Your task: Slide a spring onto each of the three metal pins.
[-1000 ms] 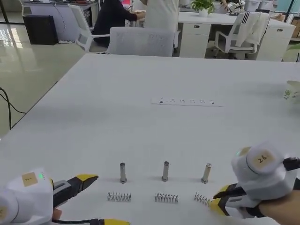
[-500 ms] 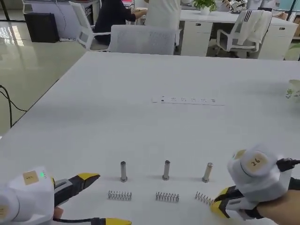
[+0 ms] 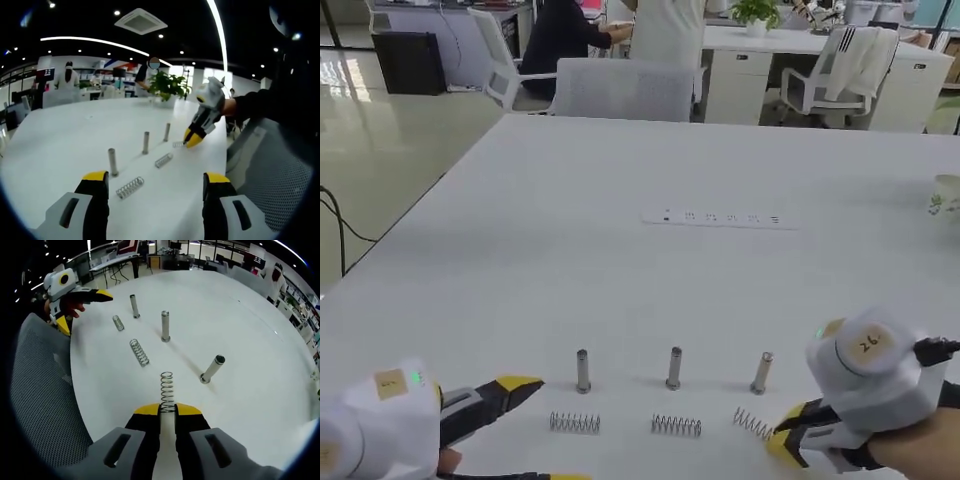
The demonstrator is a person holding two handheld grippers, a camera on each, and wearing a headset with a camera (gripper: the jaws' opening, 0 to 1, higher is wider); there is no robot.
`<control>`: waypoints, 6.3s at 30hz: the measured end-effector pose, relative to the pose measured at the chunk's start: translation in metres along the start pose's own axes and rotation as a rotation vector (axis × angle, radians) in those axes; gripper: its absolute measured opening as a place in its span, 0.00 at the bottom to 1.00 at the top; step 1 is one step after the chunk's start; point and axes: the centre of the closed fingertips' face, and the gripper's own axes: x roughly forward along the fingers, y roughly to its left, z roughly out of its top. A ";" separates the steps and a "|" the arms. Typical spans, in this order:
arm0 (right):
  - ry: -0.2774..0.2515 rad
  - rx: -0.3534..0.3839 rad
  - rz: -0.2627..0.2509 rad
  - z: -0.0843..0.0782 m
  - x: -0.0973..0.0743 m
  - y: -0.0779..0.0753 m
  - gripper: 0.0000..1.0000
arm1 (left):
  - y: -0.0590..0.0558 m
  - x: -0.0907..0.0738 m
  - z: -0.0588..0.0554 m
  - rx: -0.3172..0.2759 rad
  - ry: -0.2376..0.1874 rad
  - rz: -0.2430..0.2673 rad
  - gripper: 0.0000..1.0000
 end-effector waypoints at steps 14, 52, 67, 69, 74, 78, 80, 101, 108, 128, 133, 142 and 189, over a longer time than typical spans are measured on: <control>-0.007 -0.080 0.054 0.020 -0.007 0.020 0.07 | -0.014 0.010 0.003 0.030 0.015 -0.064 0.68; -0.014 -0.316 0.247 0.064 -0.014 0.079 0.08 | -0.053 0.045 0.021 0.166 0.032 -0.261 0.37; 0.006 -0.405 0.310 0.062 -0.017 0.098 0.08 | -0.067 0.045 0.015 0.214 0.051 -0.327 0.15; 0.007 -0.411 0.318 0.061 -0.017 0.100 0.08 | -0.070 0.046 0.013 0.224 0.061 -0.338 0.13; 0.013 -0.429 0.330 0.060 -0.018 0.104 0.08 | -0.075 0.046 0.009 0.250 0.075 -0.358 0.08; -0.007 -0.414 0.345 0.063 -0.022 0.106 0.07 | -0.074 0.045 0.009 0.263 0.075 -0.356 0.05; -0.018 -0.404 0.349 0.065 -0.025 0.106 0.07 | -0.073 0.045 0.010 0.265 0.075 -0.353 0.05; -0.164 -0.308 0.396 0.098 -0.041 0.114 0.08 | -0.071 0.045 0.009 0.278 0.077 -0.345 0.03; -0.199 -0.327 0.391 0.112 -0.042 0.120 0.08 | -0.071 0.046 0.012 0.272 0.065 -0.344 0.03; -0.048 -0.444 0.365 0.105 -0.033 0.124 0.14 | -0.075 0.047 0.002 0.318 0.114 -0.352 0.03; 0.025 -0.488 0.380 0.102 -0.027 0.127 0.14 | -0.077 0.046 0.000 0.334 0.127 -0.361 0.03; 0.083 -0.529 0.388 0.098 -0.020 0.131 0.10 | -0.076 0.046 0.005 0.325 0.115 -0.354 0.03; 0.106 -0.463 0.287 0.096 -0.033 0.088 0.08 | -0.051 0.038 0.006 0.164 0.040 -0.248 0.33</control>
